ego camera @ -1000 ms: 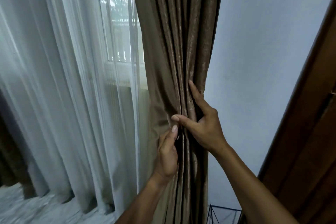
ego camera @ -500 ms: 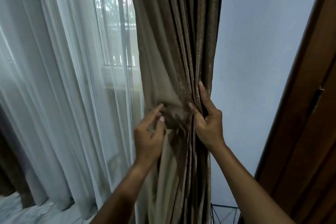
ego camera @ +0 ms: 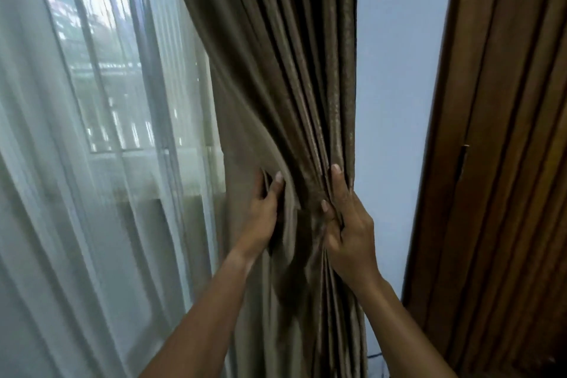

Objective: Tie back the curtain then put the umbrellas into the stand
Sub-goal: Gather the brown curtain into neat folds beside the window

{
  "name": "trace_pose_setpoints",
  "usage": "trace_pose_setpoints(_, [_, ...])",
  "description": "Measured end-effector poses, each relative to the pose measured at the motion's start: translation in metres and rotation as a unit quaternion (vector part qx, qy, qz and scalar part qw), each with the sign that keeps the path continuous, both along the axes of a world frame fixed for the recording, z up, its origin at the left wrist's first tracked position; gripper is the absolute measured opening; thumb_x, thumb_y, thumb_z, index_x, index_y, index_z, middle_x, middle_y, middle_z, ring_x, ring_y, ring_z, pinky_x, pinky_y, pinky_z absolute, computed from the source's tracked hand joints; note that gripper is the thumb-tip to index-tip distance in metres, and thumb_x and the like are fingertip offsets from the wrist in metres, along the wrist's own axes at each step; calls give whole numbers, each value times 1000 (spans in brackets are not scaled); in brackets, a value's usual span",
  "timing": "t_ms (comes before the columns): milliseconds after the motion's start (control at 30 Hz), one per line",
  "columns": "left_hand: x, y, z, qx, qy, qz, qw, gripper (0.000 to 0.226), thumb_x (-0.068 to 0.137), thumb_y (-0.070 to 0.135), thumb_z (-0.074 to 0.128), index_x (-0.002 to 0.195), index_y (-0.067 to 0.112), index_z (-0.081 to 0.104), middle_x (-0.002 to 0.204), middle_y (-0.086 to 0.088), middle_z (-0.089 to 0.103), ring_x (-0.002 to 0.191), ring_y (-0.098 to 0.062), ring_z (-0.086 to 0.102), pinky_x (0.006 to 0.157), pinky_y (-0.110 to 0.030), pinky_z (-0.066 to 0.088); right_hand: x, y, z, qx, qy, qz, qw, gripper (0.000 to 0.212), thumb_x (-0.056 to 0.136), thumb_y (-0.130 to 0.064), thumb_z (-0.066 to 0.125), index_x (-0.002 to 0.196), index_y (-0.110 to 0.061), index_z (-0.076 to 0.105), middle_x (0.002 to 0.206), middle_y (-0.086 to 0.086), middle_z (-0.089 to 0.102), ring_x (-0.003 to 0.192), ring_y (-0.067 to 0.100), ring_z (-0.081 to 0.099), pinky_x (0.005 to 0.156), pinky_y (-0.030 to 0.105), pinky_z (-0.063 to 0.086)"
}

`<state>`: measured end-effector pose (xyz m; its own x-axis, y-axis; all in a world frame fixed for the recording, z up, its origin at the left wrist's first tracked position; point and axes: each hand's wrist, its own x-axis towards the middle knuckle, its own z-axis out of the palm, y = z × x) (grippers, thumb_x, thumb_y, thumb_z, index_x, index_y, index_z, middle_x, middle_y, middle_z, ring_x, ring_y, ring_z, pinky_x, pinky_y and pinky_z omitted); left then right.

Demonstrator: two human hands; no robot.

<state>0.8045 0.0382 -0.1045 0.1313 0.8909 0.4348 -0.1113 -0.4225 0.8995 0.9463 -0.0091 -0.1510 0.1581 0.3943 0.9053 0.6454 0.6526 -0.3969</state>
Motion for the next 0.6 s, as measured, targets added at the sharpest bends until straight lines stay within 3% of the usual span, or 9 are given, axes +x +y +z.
trace_pose_setpoints(67, [4,7,-6,2,-30,-46,998,42,100,34,53,142,32,45,124,22,62,111,11,58,84,0,46,3,-4,2,-3,27,1,1000,70,100,-2,52,158,-29,25,146,-15,48,127,1,55,106,21,46])
trace_pose_setpoints(133, [4,16,-13,10,-46,-43,998,80,91,47,63,158,31,23,152,12,45,131,-2,50,100,-5,40,8,-11,7,-20,59,10,998,64,100,2,52,156,-22,30,153,-9,46,138,6,50,113,27,42])
trace_pose_setpoints(200, [3,24,-19,11,-27,-20,999,109,74,70,70,160,35,13,162,11,29,143,-6,36,117,-21,30,11,-22,12,-38,80,3,996,63,100,6,52,154,-21,32,157,-5,44,145,7,42,118,31,37])
trace_pose_setpoints(267, [5,25,-20,10,-34,-59,998,122,63,80,71,160,32,14,163,9,29,146,-8,35,124,-36,27,10,-29,14,-36,84,-16,996,63,100,8,51,153,-20,34,157,-5,43,147,7,40,119,29,35])
trace_pose_setpoints(433, [6,21,-19,6,-68,-126,990,113,70,72,74,159,37,14,161,14,32,144,-7,38,122,-42,31,9,-38,13,-16,71,-39,997,62,100,8,51,152,-22,35,156,-10,43,147,9,41,119,38,37])
trace_pose_setpoints(533, [-1,15,-18,-20,-51,-157,986,92,71,61,77,148,24,44,141,6,60,127,-10,59,114,-42,43,11,-40,15,-16,68,-45,997,62,100,6,52,153,-21,34,155,-16,42,145,5,41,119,35,37])
trace_pose_setpoints(600, [-2,8,-14,-58,-47,-185,980,81,70,62,77,138,20,58,128,3,70,119,-14,66,110,-43,47,11,-38,15,-21,69,-53,996,62,100,3,54,154,-18,35,151,-23,42,142,-2,42,116,25,38])
